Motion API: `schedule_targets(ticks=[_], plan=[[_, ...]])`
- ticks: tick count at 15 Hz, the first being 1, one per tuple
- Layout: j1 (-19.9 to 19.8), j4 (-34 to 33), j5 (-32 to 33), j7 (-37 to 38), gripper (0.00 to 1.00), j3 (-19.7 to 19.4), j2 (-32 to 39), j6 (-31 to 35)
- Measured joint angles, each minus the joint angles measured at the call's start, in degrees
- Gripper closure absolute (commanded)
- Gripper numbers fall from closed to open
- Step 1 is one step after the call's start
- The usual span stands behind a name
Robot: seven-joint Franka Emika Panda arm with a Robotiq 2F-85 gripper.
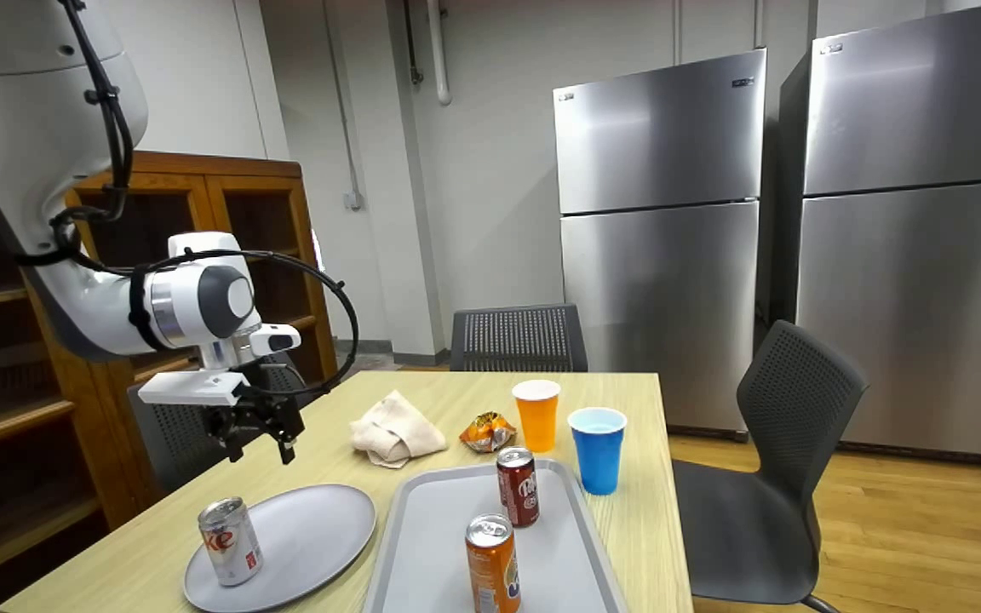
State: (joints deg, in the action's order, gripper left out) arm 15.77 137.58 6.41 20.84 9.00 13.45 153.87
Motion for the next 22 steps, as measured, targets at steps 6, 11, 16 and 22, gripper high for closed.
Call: schedule_targets(ticks=[6,11,16,22], plan=[[0.14,-0.01,0.26,-2.05,0.00,0.00,1.38,-0.53],[0.52,0.08,0.49,-2.93,0.00,0.00,2.06,-0.78],[1.06,0.61,0.50,-2.95,0.00,0.00,2.39,-1.26],[1.90,2.42,0.50,-2.97,0.00,0.09,2.39,-1.46]])
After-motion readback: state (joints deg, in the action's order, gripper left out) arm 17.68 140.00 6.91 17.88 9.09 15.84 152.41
